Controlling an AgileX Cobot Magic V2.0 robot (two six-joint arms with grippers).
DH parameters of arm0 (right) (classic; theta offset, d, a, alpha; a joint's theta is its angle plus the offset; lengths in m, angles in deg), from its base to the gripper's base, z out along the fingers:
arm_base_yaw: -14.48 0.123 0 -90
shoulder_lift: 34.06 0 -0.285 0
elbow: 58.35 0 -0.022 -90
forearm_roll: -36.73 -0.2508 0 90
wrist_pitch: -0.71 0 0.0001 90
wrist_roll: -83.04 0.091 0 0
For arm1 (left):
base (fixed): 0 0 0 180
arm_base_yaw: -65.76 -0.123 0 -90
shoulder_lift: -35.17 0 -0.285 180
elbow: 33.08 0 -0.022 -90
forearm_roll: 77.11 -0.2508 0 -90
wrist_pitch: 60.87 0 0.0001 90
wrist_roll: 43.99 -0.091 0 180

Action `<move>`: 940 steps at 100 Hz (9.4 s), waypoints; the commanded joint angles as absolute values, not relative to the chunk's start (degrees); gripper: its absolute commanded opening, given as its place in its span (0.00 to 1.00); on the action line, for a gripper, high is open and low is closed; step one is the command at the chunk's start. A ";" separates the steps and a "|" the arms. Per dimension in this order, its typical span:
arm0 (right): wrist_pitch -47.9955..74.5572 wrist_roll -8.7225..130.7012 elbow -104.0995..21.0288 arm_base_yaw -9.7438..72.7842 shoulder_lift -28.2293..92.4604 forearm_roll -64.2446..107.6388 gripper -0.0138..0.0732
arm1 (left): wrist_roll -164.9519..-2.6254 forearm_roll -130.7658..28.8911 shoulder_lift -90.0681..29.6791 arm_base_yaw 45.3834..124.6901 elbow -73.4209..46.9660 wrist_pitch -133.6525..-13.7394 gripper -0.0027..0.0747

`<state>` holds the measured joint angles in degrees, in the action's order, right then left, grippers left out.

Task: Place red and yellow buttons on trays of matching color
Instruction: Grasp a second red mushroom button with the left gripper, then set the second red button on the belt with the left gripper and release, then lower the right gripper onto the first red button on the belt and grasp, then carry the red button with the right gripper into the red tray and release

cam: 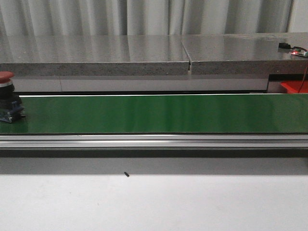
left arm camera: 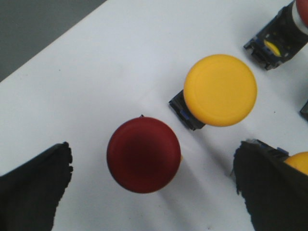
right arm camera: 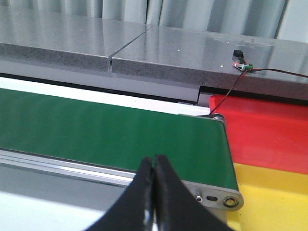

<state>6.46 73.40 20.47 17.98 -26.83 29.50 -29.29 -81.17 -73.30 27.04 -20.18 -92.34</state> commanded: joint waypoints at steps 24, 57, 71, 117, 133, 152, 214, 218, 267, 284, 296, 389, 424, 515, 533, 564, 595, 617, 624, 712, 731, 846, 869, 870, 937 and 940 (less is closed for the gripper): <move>1.79 73.17 19.50 17.99 -27.93 30.03 0.08 | -28.70 -81.85 -70.99 26.94 -21.65 -88.45 0.89; 1.79 73.17 19.50 17.99 -27.93 30.03 0.08 | -28.48 -82.71 -71.10 26.42 -21.76 -87.78 0.89; 1.79 73.17 19.50 17.99 -27.93 30.03 0.08 | -28.48 -82.56 -71.10 25.79 -21.76 -87.42 0.89; 1.79 73.17 19.50 17.99 -27.93 30.03 0.08 | -28.48 -81.83 -74.64 25.79 -21.76 -88.16 0.89; 1.79 73.17 19.50 17.99 -27.93 30.03 0.08 | -28.48 -81.46 -74.64 25.79 -21.76 -88.16 0.87; 1.79 73.17 19.50 17.99 -27.93 30.03 0.08 | -28.48 -81.46 -74.64 25.79 -21.76 -88.25 0.60; 1.79 73.17 19.50 17.99 -27.93 30.03 0.08 | -28.48 -78.58 -63.05 26.16 -21.76 -96.37 0.09; 1.79 73.17 19.50 17.99 -27.93 30.03 0.08 | -28.48 -78.58 -61.02 26.66 -21.76 -96.86 0.09; 1.79 73.17 19.50 17.99 -27.93 30.03 0.08 | -30.80 -78.38 -49.52 43.58 -21.76 -98.29 0.09; 1.79 73.17 19.50 17.99 -27.93 30.03 0.08 | -31.66 -78.38 -52.20 49.46 -21.76 -98.44 0.09; 1.79 73.17 19.50 17.99 -27.93 30.03 0.08 | -31.95 -78.38 -55.01 51.87 -22.44 -99.48 0.09; 1.79 73.17 19.50 17.99 -27.93 30.03 0.08 | -32.82 -77.49 -64.95 56.51 -26.81 -101.68 0.48; 1.79 73.17 19.50 17.99 -27.93 30.03 0.08 | -33.38 -76.11 -63.66 56.60 -31.01 -104.17 0.82; -1.89 73.17 19.46 17.99 -27.93 30.03 0.08 | -37.00 -76.11 -19.45 71.51 -7.34 -93.08 0.73; -5.30 73.17 19.46 17.99 -27.93 30.03 0.08 | -37.00 -76.11 -9.02 71.51 2.34 -91.65 0.51; -1.58 73.17 12.79 17.99 -27.46 30.03 0.08 | -37.00 -76.11 3.45 71.51 12.43 -91.51 0.01; 40.92 73.17 -13.91 17.99 -11.69 28.90 0.08 | -37.00 -76.11 4.61 71.51 13.50 -91.13 0.01; 54.08 73.17 -28.33 17.99 5.66 27.79 0.08 | -37.00 -76.11 4.61 71.51 13.50 -91.13 0.01; 52.97 73.17 -30.25 17.99 9.31 26.19 0.08 | -37.00 -76.11 4.61 71.51 13.50 -91.13 0.01; 52.42 70.54 -35.71 18.89 31.65 18.81 0.89 | -37.00 -76.11 4.61 71.51 13.50 -91.13 0.01; 50.50 67.50 -40.01 24.68 41.84 19.83 0.89 | -37.00 -76.11 4.61 71.51 13.50 -91.13 0.01; 48.31 68.14 -54.90 28.33 67.67 25.32 0.46 | -37.00 -76.11 4.61 71.51 13.50 -91.13 0.01; 55.85 68.26 -59.66 27.27 66.92 25.70 0.41 | -37.00 -76.11 4.61 71.51 13.50 -91.13 0.01; 56.25 68.26 -59.92 27.15 66.86 25.69 0.41 | -37.00 -76.11 4.61 71.51 13.50 -91.13 0.01; 62.32 70.66 -82.58 -3.13 75.85 26.04 0.41 | -37.00 -76.11 4.61 71.51 13.50 -91.13 0.01; 61.81 70.66 -83.03 -3.75 76.88 26.04 0.41 | -37.00 -76.11 4.61 71.51 13.50 -91.13 0.01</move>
<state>64.58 70.72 -80.10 -1.78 76.52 26.48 -37.00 -76.23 4.93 71.11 14.84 -95.80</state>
